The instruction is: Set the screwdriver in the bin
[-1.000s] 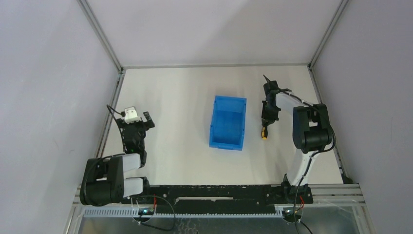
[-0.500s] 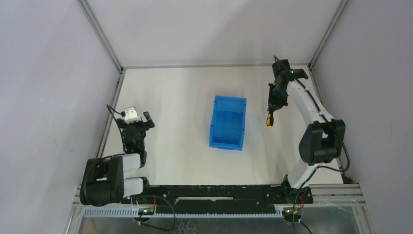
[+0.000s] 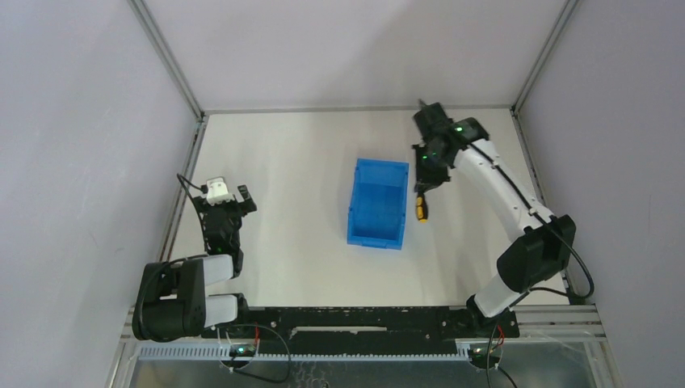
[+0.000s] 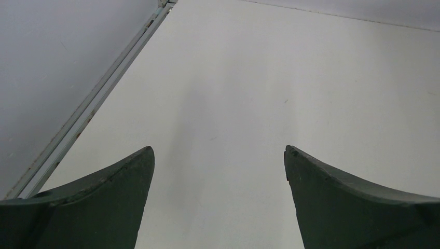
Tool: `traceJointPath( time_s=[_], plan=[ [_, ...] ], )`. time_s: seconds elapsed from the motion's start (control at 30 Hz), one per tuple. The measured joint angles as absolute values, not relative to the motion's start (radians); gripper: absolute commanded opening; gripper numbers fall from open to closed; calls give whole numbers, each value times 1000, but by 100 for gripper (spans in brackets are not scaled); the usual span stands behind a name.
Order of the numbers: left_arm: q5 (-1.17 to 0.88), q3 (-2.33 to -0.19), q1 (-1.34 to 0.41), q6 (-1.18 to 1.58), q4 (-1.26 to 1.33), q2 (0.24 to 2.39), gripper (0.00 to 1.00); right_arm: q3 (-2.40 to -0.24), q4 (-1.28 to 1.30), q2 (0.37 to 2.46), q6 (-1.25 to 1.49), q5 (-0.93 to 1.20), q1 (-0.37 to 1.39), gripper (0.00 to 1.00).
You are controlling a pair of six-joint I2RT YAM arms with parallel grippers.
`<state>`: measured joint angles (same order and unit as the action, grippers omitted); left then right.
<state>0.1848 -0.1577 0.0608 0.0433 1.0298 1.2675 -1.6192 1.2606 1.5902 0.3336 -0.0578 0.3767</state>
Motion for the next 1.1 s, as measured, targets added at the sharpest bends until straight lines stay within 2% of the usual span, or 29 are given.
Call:
traceJointPath(
  time_s=[0.1,0.27,0.53,0.87,0.93,1.1],
  plan=[
    [185,-158,61,43,1030,1267,100,-1664,1243,1633,348,-27,516,0],
    [185,-158,61,43,1030,1267,100,-1731,1192,1702,348,13,632,0],
    [185,-158,61,43,1030,1267,100,-1702,1077,1778,322,15,638,0],
    [185,-158,61,43,1030,1267,100,-1531,915,1953,313,-40,642,0],
    [185,-158,61,43,1030,1267,100,-1501,884,1966,316,-51,642,6],
    [185,-158,61,43,1030,1267,100,-1467,828,1993,327,-77,644,31]
  ],
)
